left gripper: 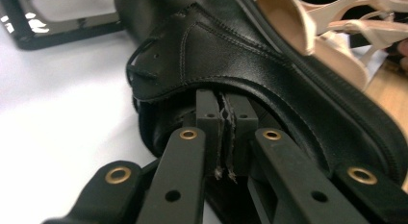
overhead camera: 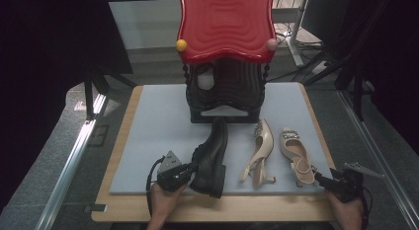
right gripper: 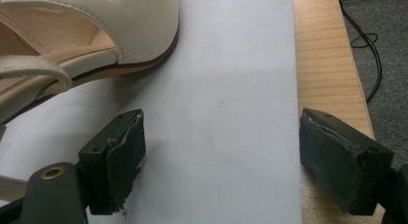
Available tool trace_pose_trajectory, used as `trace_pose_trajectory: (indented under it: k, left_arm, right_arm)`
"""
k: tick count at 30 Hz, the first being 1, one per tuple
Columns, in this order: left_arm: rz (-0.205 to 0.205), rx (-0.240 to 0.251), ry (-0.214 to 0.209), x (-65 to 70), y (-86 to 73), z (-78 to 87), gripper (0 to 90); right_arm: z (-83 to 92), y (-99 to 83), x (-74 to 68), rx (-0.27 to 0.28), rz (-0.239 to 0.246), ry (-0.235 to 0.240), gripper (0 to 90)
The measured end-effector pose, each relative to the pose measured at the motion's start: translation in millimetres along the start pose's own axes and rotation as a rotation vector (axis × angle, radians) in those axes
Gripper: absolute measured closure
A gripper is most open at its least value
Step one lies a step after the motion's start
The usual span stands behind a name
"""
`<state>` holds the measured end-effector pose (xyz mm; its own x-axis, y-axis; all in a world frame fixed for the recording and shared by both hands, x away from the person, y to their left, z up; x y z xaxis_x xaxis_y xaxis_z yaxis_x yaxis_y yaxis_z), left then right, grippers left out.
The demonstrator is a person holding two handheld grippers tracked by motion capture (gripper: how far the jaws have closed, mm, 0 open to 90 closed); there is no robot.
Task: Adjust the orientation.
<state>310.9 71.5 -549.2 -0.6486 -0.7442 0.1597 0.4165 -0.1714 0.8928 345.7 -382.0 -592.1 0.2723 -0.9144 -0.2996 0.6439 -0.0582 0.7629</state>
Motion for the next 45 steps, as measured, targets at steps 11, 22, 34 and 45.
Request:
trace_pose_trajectory:
  k: [11,22,34,45]
  left_arm:
    - [-0.045,0.014,-0.042,18.7,13.6,-7.0,83.6]
    - [-0.040,0.039,-0.032,14.9,18.7,1.3,81.3]
    - [0.012,0.015,-0.043,10.7,31.1,-9.4,68.3]
    - [-0.005,-0.063,-0.068,27.9,41.3,-35.4,52.4]
  right_arm:
    - [0.2,0.1,0.1,0.002,-0.005,0.003,17.3]
    - [0.1,0.0,0.1,0.001,-0.002,0.002,17.3]
    - [0.3,0.0,0.1,0.001,-0.007,0.004,17.2]
    - [0.3,0.2,0.5,0.004,-0.007,0.008,17.2]
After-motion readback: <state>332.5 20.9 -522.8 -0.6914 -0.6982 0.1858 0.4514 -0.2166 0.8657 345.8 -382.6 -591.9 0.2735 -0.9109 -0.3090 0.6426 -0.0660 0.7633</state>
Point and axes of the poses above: each handheld gripper's, and its own axes: z roughly backward along the jaws, y roughly out of its top, x roughly to its right, the point moved 8 cm from there along -z, roughly forward along the jaws, and after that the axes turned 3 degrees about y, right-handed, at the moved point
